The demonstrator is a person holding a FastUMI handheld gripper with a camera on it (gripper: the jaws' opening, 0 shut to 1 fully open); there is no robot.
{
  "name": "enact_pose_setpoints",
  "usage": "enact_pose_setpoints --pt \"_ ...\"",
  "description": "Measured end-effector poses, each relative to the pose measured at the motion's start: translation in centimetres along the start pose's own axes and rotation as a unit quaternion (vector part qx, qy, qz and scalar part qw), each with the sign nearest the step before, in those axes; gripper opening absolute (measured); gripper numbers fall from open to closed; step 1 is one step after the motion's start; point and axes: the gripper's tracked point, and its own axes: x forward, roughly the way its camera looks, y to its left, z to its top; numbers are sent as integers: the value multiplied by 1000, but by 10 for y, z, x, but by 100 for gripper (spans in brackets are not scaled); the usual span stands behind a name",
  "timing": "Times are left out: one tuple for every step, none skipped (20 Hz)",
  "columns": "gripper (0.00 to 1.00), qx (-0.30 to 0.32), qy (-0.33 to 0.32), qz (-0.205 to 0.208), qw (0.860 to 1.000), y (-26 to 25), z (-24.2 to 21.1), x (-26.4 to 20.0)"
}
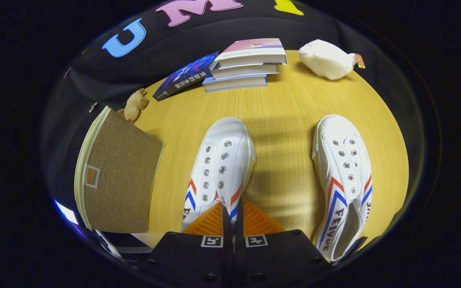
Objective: Open the storage box then place both shoes into the box .Put the left shoe in first, then the right shoe, with the right side of both shoes facing outward in a uniform manner.
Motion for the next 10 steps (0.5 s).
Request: enact_pose_setpoints --pt "5 17 -7 2 1000 9 4 -10" --pt "5 36 -14 7 999 19 9 -22" --pt "5 50 -24 8 998 28 16 -35" --pt "5 54 -39 5 998 38 25 -50" --pt "5 52 -56 -2 997 47 35 -66" --pt "5 54 -71 -6 996 59 44 -82" --pt "5 61 -78 -5 995 72 51 -96" --pt "5 69 -85 -2 994 85 58 -106" --pt "5 76 -95 4 993 100 66 -117" --pt "5 80 -105 11 991 116 74 -127"
